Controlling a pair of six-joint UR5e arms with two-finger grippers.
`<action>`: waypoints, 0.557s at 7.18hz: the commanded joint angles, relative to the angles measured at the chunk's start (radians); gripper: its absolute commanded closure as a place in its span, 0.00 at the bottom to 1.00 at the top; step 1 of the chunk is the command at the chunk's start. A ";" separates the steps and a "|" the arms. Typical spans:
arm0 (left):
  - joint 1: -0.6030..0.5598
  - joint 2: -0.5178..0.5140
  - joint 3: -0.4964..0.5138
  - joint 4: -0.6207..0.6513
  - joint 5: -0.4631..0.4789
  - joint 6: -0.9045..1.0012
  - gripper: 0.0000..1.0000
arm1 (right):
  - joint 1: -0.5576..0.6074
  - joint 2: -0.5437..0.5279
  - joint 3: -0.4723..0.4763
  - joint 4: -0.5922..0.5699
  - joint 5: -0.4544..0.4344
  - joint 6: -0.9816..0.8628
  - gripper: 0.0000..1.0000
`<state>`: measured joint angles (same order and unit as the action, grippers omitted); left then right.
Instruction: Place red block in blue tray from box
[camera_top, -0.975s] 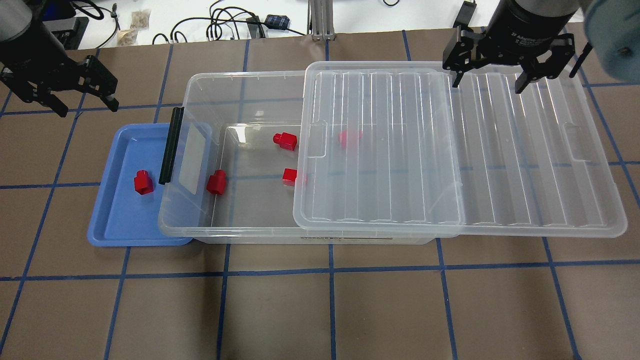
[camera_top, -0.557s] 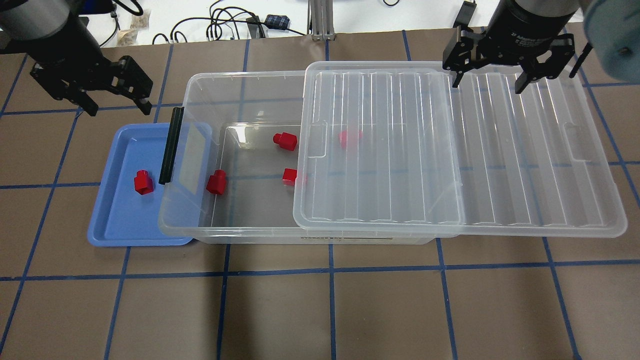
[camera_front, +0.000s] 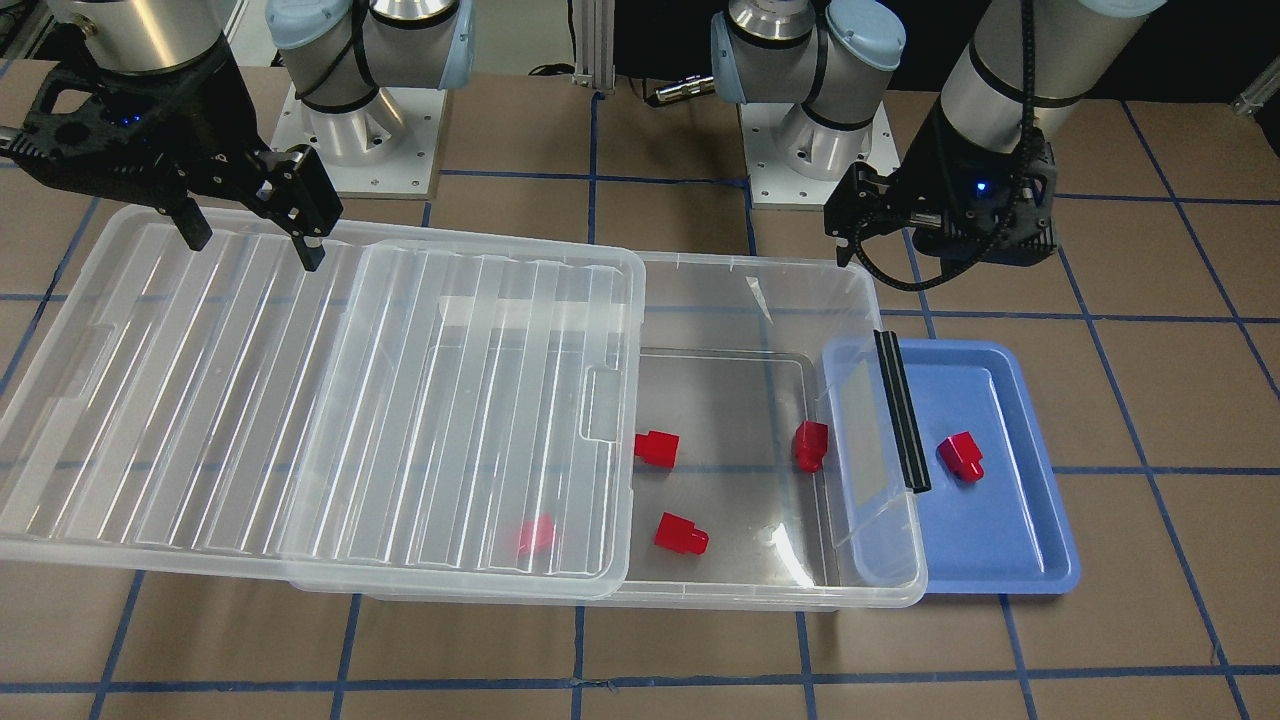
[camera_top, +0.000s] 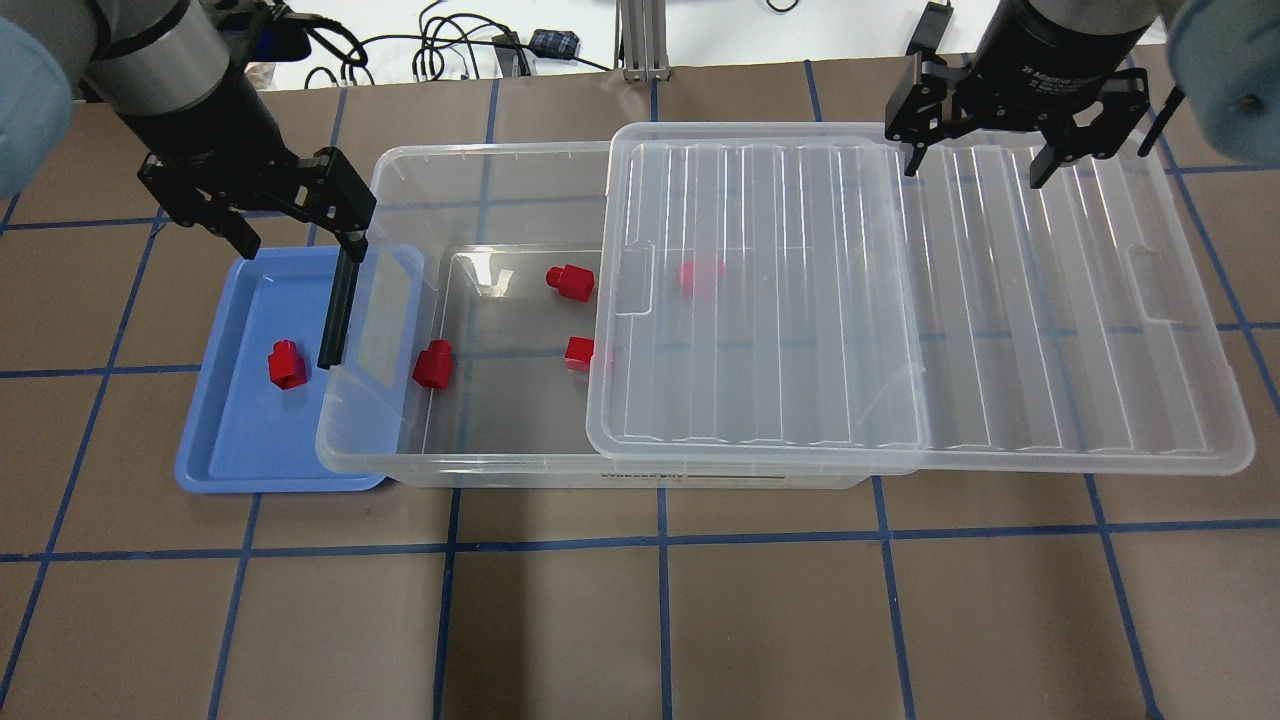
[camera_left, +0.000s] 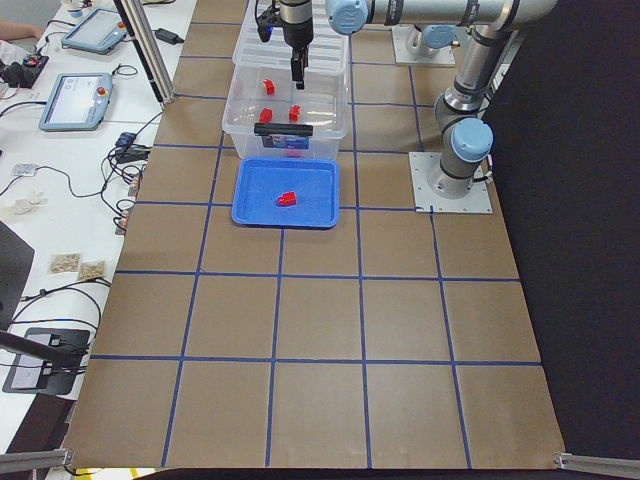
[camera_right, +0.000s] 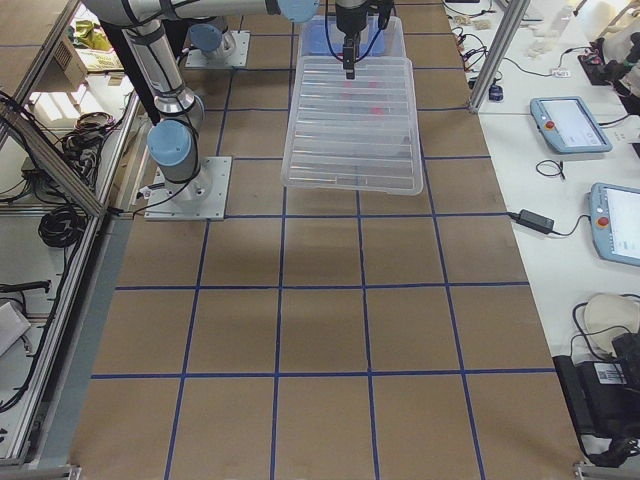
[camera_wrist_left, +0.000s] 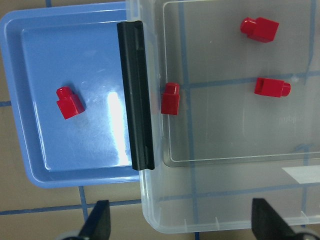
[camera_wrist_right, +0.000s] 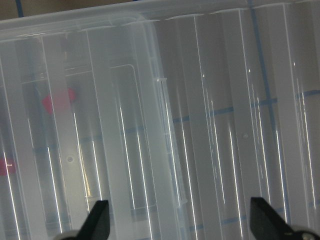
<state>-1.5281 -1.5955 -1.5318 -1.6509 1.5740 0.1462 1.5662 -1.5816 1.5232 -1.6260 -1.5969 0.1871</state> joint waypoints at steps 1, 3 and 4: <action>-0.020 0.012 -0.013 -0.004 -0.011 -0.007 0.00 | 0.000 0.000 0.000 0.000 0.000 0.000 0.00; -0.026 0.025 -0.034 -0.004 0.003 -0.005 0.00 | 0.000 0.000 0.000 0.000 0.000 0.000 0.00; -0.026 0.029 -0.036 -0.004 0.003 -0.005 0.00 | -0.002 0.002 -0.002 -0.002 0.000 -0.003 0.00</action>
<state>-1.5529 -1.5723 -1.5610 -1.6554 1.5744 0.1407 1.5660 -1.5812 1.5230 -1.6263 -1.5969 0.1864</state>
